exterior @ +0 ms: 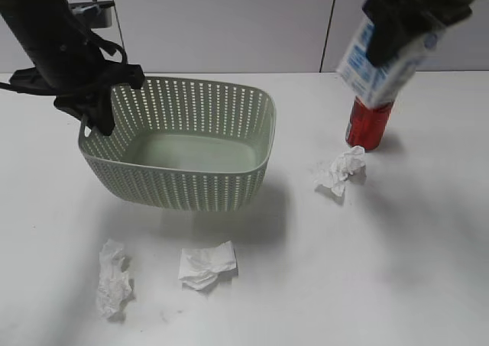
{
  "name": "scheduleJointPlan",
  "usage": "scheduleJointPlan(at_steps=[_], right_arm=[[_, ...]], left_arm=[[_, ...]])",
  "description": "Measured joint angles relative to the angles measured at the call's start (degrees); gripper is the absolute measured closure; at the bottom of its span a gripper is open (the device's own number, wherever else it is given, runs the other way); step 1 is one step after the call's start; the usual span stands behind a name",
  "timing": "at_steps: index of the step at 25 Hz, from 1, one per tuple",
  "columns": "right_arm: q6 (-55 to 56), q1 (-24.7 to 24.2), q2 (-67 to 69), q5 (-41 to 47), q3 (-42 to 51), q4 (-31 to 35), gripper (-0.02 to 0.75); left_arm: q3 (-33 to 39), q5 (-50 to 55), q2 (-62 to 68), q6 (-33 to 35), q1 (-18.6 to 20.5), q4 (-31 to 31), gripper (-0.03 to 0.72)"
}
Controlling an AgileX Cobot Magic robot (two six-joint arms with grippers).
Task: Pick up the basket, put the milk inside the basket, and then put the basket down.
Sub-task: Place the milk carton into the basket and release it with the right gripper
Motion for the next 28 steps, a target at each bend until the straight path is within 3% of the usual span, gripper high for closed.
scheduleJointPlan(at_steps=[8,13,24,28], right_arm=[[2.1,12.7,7.4,0.6,-17.2,0.5,0.430],[2.3,18.9,15.0,0.6,-21.7,1.0,0.430],[4.7,20.5,28.3,0.8,-21.8,-1.9,0.423],[6.0,20.5,29.2,0.7,-22.0,-2.2,0.320]], left_arm=[[0.0,0.0,0.0,0.0,0.0,-0.1,0.702],[0.0,0.1,0.0,0.0,0.0,-0.1,0.702],[0.0,0.2,0.0,0.0,0.0,-0.1,0.702],[0.0,0.4,0.0,0.0,0.0,1.6,0.701]])
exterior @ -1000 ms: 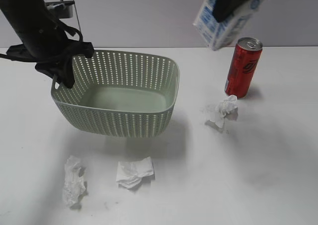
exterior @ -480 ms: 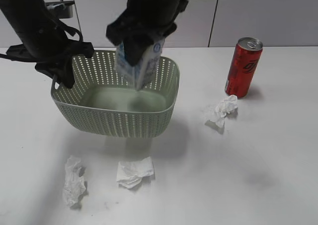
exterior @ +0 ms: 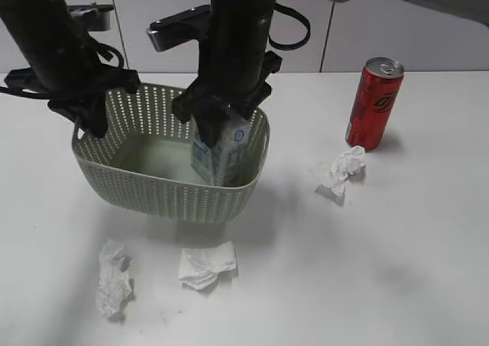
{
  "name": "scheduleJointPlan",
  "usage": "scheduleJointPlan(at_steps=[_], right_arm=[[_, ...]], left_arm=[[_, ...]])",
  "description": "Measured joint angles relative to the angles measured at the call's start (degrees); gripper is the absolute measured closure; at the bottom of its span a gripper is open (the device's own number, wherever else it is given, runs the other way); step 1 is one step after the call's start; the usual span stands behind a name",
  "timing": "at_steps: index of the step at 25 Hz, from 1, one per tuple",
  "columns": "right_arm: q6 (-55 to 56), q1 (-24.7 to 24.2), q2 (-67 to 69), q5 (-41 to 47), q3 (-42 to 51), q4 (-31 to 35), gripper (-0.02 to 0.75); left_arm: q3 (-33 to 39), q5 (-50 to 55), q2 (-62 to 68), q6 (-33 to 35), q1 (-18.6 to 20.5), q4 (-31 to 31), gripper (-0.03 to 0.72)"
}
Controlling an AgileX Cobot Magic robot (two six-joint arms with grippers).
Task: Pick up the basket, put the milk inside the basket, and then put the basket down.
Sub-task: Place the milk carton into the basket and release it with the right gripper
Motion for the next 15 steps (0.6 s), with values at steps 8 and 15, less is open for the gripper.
scheduleJointPlan(at_steps=[8,15], right_arm=[[0.5,-0.1,-1.7,0.0,-4.4,0.3,0.153],[1.0,-6.0,-13.2,-0.3,-6.8,0.7,0.147]], left_arm=[[0.1,0.2,0.1,0.1,0.0,0.8,0.701],[0.1,0.2,0.1,0.1,0.0,0.8,0.701]])
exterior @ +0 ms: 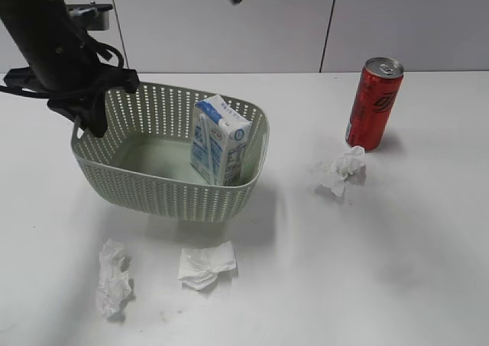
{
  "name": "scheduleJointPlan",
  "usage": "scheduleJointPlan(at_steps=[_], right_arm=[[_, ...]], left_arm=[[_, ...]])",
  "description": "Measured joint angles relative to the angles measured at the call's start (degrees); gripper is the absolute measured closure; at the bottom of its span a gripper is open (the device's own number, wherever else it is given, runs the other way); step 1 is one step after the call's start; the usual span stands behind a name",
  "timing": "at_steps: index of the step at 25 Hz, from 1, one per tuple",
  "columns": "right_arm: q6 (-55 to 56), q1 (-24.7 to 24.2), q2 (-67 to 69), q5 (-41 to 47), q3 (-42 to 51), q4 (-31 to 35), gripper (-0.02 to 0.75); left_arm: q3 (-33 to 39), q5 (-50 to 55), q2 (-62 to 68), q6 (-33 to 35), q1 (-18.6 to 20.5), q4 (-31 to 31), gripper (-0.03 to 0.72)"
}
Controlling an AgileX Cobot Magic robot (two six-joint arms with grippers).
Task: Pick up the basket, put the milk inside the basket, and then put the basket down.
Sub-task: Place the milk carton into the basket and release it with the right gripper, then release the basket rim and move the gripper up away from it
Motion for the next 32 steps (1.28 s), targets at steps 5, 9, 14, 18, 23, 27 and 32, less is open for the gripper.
scheduleJointPlan(at_steps=[5,9,14,18,23,27,32], right_arm=[[0.1,-9.4,-9.6,-0.4,6.0,-0.3,0.147],[0.4,-17.4,-17.2,-0.4,20.7,-0.9,0.147],[0.9,-23.9,-27.3,-2.2,44.3,-1.0,0.147],[1.4,-24.7,-35.3,-7.0,59.8,0.8,0.147],[1.6,-24.7,-43.1,-9.9,69.7,3.4,0.147],[1.6,-24.7,-48.0,-11.3,71.3,3.7,0.147],[1.6,-24.7,-50.1,-11.9,71.3,3.9,0.147]], left_arm=[[0.0,-0.6,0.0,0.0,0.0,-1.5,0.701],[0.0,-2.1,0.0,0.0,0.0,-3.8,0.701],[0.0,-4.3,0.1,0.0,0.0,-5.1,0.701],[0.0,-6.6,1.0,0.0,0.0,-6.6,0.701],[0.0,-7.6,4.0,0.0,0.0,-8.9,0.701],[0.0,-7.8,6.4,0.0,0.0,-9.1,0.701],[0.0,-8.4,8.5,0.0,0.0,-9.2,0.700]])
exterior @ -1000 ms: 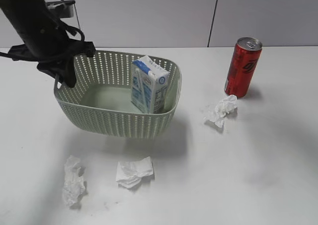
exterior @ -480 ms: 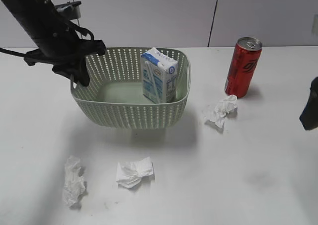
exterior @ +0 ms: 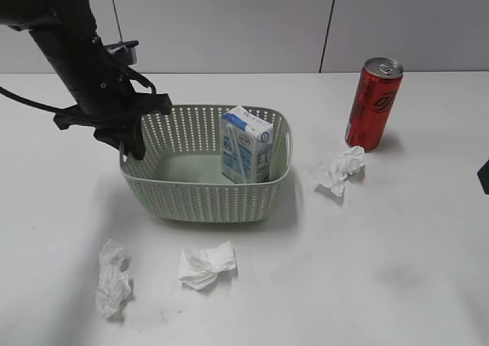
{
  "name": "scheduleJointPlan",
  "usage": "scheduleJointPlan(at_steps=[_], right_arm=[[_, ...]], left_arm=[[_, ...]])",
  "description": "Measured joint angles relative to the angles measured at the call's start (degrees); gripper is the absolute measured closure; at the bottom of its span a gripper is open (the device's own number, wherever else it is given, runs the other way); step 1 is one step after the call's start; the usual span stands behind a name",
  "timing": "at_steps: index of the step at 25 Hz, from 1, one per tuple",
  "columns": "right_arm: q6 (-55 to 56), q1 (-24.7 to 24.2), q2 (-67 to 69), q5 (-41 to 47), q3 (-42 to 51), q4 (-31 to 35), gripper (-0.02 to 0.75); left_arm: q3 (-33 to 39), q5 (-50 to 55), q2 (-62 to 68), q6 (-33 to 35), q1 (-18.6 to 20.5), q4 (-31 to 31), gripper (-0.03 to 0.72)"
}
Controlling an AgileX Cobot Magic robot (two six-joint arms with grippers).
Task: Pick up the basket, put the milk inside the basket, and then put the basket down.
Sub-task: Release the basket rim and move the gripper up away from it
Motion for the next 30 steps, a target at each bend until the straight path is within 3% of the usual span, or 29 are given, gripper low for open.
scheduleJointPlan(at_steps=[7,11,19,21,25,30], right_arm=[[0.1,0.0,0.0,-0.5,0.0,0.0,0.147],[0.1,0.0,0.0,-0.6,0.1,0.0,0.147],[0.1,0.0,0.0,-0.8,0.1,0.1,0.147],[0.1,0.0,0.0,-0.9,0.1,0.1,0.147],[0.1,0.0,0.0,-1.6,0.1,0.1,0.147],[0.1,0.0,0.0,-2.1,0.1,1.5,0.147]], left_arm=[[0.0,-2.1,1.2,0.0,0.0,-0.1,0.690],[-0.1,-2.9,1.2,-0.1,0.0,-0.9,0.603],[-0.1,-3.0,1.0,-0.1,0.0,-0.8,0.162],[-0.1,-2.1,0.0,-0.1,0.1,0.4,0.095],[-0.1,0.9,-4.3,-0.1,1.1,2.7,0.057],[-0.1,6.6,-13.3,0.6,1.2,4.7,0.067]])
